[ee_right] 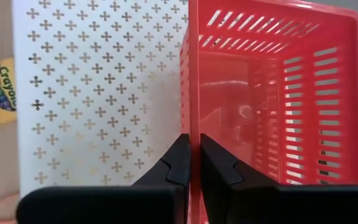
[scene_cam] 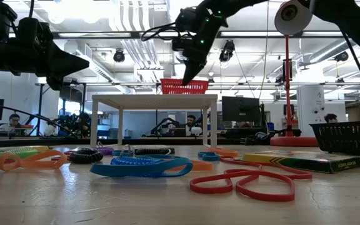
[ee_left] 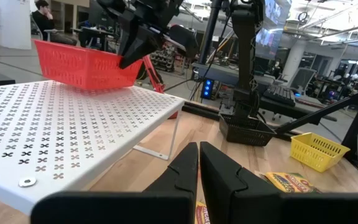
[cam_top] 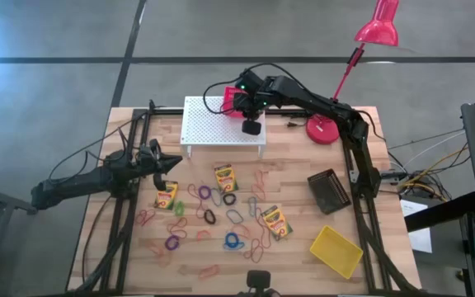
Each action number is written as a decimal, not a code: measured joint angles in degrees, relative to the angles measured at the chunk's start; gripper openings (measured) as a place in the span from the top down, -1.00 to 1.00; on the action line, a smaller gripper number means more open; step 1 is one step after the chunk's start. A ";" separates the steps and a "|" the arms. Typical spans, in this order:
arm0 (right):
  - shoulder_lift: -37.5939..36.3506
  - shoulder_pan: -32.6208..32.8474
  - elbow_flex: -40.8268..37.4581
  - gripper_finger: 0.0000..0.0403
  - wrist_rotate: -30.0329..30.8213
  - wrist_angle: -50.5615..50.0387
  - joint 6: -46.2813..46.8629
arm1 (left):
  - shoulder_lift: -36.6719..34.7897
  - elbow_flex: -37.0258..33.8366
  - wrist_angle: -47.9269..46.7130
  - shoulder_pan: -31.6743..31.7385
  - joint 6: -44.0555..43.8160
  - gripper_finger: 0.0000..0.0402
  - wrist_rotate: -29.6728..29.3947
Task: Pick & Place Office Desk Supplies
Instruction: Put the red bin on the shelf, then put the black bin on the shelf
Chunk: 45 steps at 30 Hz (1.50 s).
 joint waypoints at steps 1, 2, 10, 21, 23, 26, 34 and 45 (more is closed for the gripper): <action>0.00 0.00 0.00 0.89 0.00 0.00 0.05 | 0.00 0.00 0.00 -0.02 0.00 0.88 0.00; 0.00 0.00 0.00 0.85 0.00 -0.01 0.19 | 0.00 0.00 -0.02 -0.01 0.00 0.88 0.00; -0.01 0.08 0.01 0.47 -0.02 -0.10 0.20 | 0.00 0.00 -0.02 0.00 -0.46 0.88 0.00; -5.61 5.90 3.17 0.29 -0.37 -9.30 8.21 | 0.00 0.00 -0.02 -0.02 -1.73 0.88 0.00; -7.70 8.01 0.66 0.31 -0.37 -12.31 12.16 | 0.00 0.00 -0.02 0.00 -1.73 0.88 0.00; -11.77 11.79 -6.53 0.35 -0.26 -13.92 18.77 | 0.00 0.00 -0.02 0.00 -1.71 0.88 0.00; -25.48 22.89 -32.38 0.46 -0.26 -13.04 42.38 | 0.00 0.00 -0.02 0.00 -3.91 0.88 0.00; -41.78 30.12 -62.51 0.30 -2.69 -10.05 79.11 | 0.00 -0.09 0.23 -0.02 -4.96 0.88 0.01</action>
